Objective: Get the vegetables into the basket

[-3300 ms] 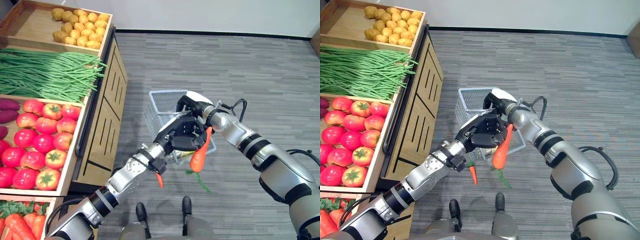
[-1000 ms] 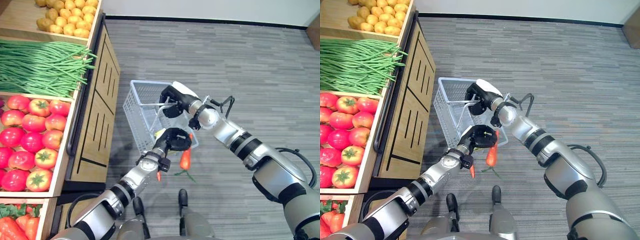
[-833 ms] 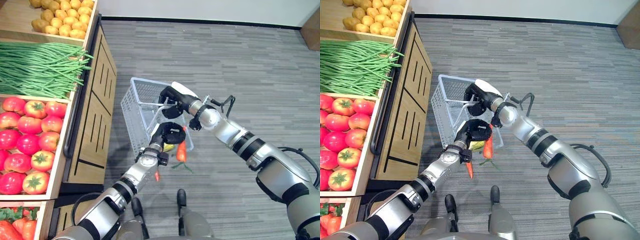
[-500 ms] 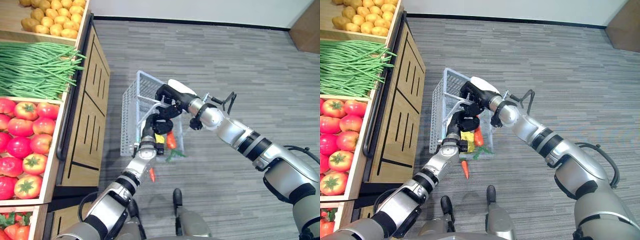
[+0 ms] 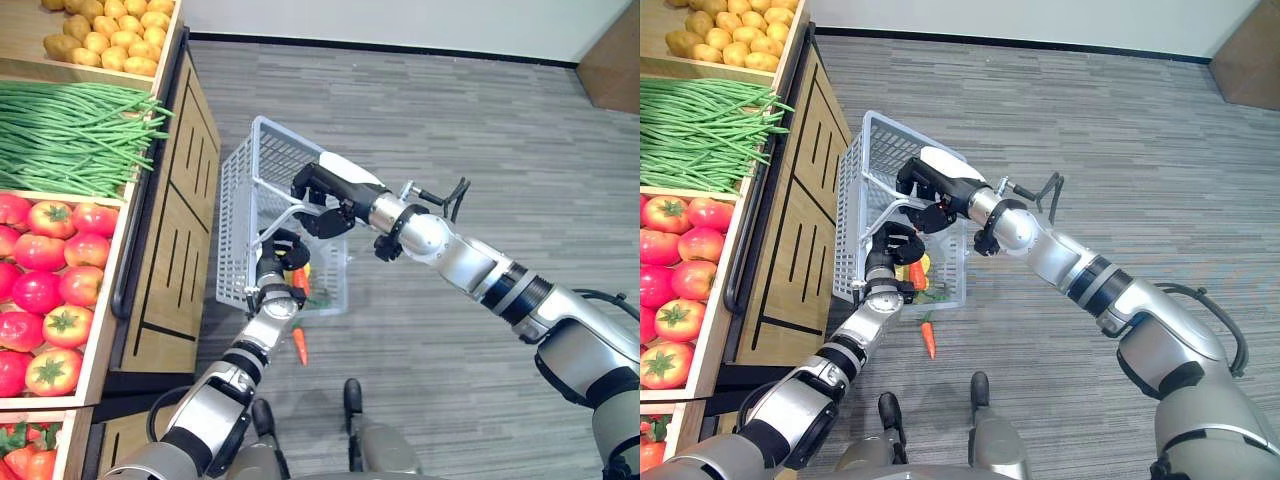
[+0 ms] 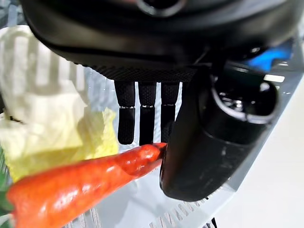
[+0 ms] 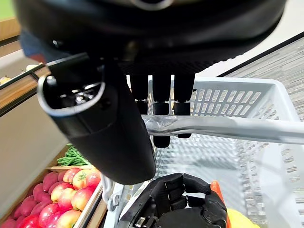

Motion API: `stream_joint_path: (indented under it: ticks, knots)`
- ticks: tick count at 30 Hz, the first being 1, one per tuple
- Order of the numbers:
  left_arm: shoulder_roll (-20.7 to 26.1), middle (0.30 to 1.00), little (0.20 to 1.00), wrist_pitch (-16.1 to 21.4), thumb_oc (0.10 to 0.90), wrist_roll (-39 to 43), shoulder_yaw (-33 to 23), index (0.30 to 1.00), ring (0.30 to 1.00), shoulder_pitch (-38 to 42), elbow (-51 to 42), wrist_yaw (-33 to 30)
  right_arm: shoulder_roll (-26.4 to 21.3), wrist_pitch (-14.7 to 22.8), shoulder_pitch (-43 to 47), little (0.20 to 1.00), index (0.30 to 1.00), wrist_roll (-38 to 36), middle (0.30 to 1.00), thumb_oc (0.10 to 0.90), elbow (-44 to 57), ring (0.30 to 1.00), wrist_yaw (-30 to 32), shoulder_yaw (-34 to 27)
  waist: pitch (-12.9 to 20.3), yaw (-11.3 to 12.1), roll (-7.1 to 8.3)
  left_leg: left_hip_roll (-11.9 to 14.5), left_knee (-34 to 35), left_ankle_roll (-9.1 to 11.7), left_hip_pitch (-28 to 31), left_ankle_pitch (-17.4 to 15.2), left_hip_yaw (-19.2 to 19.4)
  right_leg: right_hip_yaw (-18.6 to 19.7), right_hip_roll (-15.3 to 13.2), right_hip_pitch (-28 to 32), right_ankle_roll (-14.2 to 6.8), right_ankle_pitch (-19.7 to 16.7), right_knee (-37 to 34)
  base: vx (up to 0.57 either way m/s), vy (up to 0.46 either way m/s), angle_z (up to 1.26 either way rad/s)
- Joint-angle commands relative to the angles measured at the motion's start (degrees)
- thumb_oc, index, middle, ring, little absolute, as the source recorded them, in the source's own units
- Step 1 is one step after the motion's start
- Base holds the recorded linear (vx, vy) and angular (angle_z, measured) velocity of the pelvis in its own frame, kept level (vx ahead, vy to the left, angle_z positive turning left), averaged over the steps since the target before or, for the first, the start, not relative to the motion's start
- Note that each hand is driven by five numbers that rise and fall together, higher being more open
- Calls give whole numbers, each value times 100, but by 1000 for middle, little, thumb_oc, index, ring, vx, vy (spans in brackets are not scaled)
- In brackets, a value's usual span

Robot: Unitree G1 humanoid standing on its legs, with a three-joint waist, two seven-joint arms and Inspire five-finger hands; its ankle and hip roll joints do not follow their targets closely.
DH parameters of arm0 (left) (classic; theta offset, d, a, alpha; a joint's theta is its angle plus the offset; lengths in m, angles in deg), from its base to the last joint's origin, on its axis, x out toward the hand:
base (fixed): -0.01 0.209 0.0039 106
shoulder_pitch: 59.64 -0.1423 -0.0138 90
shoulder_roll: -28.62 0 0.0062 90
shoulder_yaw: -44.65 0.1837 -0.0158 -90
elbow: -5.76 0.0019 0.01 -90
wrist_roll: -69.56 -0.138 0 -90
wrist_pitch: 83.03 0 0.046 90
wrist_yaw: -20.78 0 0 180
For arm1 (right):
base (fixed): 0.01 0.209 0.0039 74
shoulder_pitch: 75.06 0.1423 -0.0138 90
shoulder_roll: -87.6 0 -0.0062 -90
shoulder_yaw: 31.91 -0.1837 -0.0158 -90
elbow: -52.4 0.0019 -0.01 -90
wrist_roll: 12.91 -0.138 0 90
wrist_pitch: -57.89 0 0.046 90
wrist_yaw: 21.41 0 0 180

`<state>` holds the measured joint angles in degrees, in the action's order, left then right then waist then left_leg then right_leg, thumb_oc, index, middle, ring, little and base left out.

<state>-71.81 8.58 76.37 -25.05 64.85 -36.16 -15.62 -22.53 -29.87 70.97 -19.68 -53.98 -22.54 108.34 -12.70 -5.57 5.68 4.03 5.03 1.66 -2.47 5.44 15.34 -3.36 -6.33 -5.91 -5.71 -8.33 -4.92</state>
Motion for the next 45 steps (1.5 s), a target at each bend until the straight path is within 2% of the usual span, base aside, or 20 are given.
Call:
stream_joint_path:
  ticks: [1, 9, 13, 14, 15, 16, 17, 18, 19, 20, 21, 22, 23, 25, 30, 32, 33, 39, 44, 45]
  knots:
    - [49, 1000, 1000, 376, 900, -408, 213, 1000, 1000, 490, 266, -238, -131, 717, 783, 300, 300, -256, 300, 400, 125, 300, 329, -409, 675, 103, 154, 333, -3, 436, 142, -137, -191, 43, -263, -152, -419, -66, 62, 0, 0, 0]
    - [56, 1000, 1000, 427, 900, -520, 402, 1000, 1000, 490, 73, -172, -87, 715, 737, 300, 300, -161, 300, 400, 3, 300, 376, -443, 677, 104, 145, 324, -3, 424, 132, -148, -202, 43, -264, -147, -429, -69, 60, 2, -1, -1]
    - [22, 1000, 1000, 545, 900, -395, 756, 1000, 1000, 480, -261, 193, 50, 669, 752, 300, 300, -138, 300, 400, -294, 300, 429, -484, 648, 113, 125, 319, -3, 412, 111, -144, -225, 31, -268, -148, -426, -73, 62, 0, 0, 0]
    - [3, 1000, 1000, 683, 900, -229, 1088, 1000, 1000, 406, -664, 606, 154, 608, 791, 300, 300, -87, 300, 400, -568, 300, 475, -505, 633, 130, 111, 313, -3, 402, 97, -134, -240, 25, -271, -152, -423, -77, 68, 0, 0, 0]
    - [10, 1000, 1000, 681, 900, -226, 1092, 1000, 1000, 400, -671, 609, 159, 611, 789, 300, 300, -85, 300, 400, -573, 300, 476, -508, 634, 130, 115, 313, -3, 402, 98, -135, -240, 25, -271, -150, -423, -76, 68, 0, 0, 0]
    - [65, 1000, 1000, 776, 900, -112, 1647, 1000, 1000, 249, -1184, 1194, 275, 577, 803, 300, 300, -61, 300, 400, -898, 300, 552, -603, 610, 160, 85, 301, -3, 386, 81, -133, -281, 7, -275, -145, -429, -82, 69, 0, 0, 0]
    - [85, 1000, 1000, 805, 900, -28, 1760, 1000, 1000, 186, -1409, 1333, 296, 543, 787, 300, 300, 4, 300, 400, -976, 300, 584, -642, 599, 180, 72, 295, -3, 381, 69, -131, -303, -2, -277, -143, -430, -83, 68, 0, 0, 0]
    - [165, 1000, 1000, 812, 900, 109, 2048, 1000, 1000, 78, -1707, 1751, 284, 480, 783, 300, 300, 111, 300, 400, -1114, 300, 630, -702, 583, 202, 47, 283, -3, 370, 53, -131, -327, -23, -284, -146, -437, -89, 67, -8, -4, 4]
    - [182, 1000, 1000, 804, 900, 118, 2056, 1000, 1000, 69, -1723, 1761, 288, 481, 774, 300, 300, 115, 300, 400, -1115, 300, 631, -714, 587, 205, 55, 283, -3, 370, 54, -132, -328, -25, -284, -144, -437, -88, 66, -7, 1, 4]
    - [291, 1000, 1000, 840, 900, 214, 2229, 1000, 1000, 10, -2047, 2026, 274, 452, 770, 300, 300, 221, 300, 400, -1199, 300, 650, -761, 571, 232, 34, 274, -3, 360, 45, -132, -349, -36, -292, -140, -441, -91, 65, -6, 17, 7]
    - [513, 1000, 1000, 831, 900, 655, 2585, 1000, 1000, -80, -2639, 2705, 261, 365, 774, 300, 300, 448, 300, 400, -1457, 300, 706, -870, 541, 292, -28, 250, -3, 335, 13, -136, -389, -59, -315, -138, -450, -107, 62, -12, 26, 5]
    - [686, 1000, 1000, 783, 900, 786, 2750, 1000, 1000, -61, -2980, 3092, 258, 330, 809, 300, 300, 553, 300, 400, -1614, 300, 717, -905, 531, 327, -61, 235, -3, 325, -3, -142, -403, -83, -329, -137, -461, -113, 57, -10, 23, 5]
    - [714, 1000, 1000, 763, 900, 801, 2747, 1000, 1000, -64, -3011, 3107, 266, 335, 811, 300, 300, 556, 300, 400, -1622, 300, 718, -914, 528, 326, -52, 235, -3, 325, -3, -143, -405, -84, -329, -136, -461, -113, 57, -6, 22, 4]
    - [1086, 1000, 1000, 632, 900, 1116, 2985, 1000, 1000, -40, -3777, 3816, 322, 233, 852, 300, 300, 800, 300, 400, -2028, 300, 712, -990, 502, 403, -133, 192, -3, 298, -26, -160, -444, -109, -356, -146, -484, -129, 52, -10, 27, 7]
    - [1488, 1000, 1000, 521, 900, 1730, 3219, 1000, 1000, -30, -4796, 4531, 442, 235, 765, 300, 300, 969, 300, 400, -2469, 300, 666, -1100, 481, 450, -188, 149, -3, 266, -31, -186, -483, -120, -387, -152, -493, -145, 58, -3, 21, 4]
    - [1540, 1000, 1000, 550, 900, 1835, 3239, 1000, 1000, -25, -4904, 4548, 470, 233, 746, 300, 300, 1026, 300, 400, -2576, 300, 651, -1097, 476, 457, -196, 138, -3, 261, -31, -190, -486, -119, -392, -154, -493, -146, 61, -4, 12, 2]
    - [1798, 1000, 1000, 550, 900, 2064, 3341, 1000, 1000, 36, -5404, 4856, 509, 258, 650, 300, 300, 1072, 300, 400, -2888, 300, 590, -1122, 478, 474, -217, 121, -3, 253, -30, -205, -492, -122, -399, -146, -493, -140, 66, -7, 23, 5]
    - [2317, 1000, 1000, 615, 900, 2431, 3215, 1000, 1000, -187, -5972, 5041, 385, 310, 305, 300, 300, 1219, 300, 400, -3173, 300, 464, -1192, 506, 501, -237, 109, -3, 249, 11, -214, -502, -131, -413, -105, -490, -126, 72, 0, 5, 1]
    - [3036, 1000, 1000, 746, 900, 2659, 2795, 1000, 1000, -770, -6300, 5128, 30, 395, -406, 300, 300, 1316, 300, 400, -3171, 300, 290, -1379, 557, 542, -252, 111, -3, 267, 68, -217, -525, -161, -425, -29, -476, -93, 74, 7, 1, 2]
    - [3038, 1000, 1000, 744, 900, 2660, 2795, 1000, 1000, -773, -6302, 5128, 32, 394, -408, 300, 300, 1317, 300, 400, -3169, 300, 290, -1380, 558, 541, -251, 111, -3, 267, 68, -217, -525, -161, -425, -28, -476, -93, 74, 39, -2, 0]
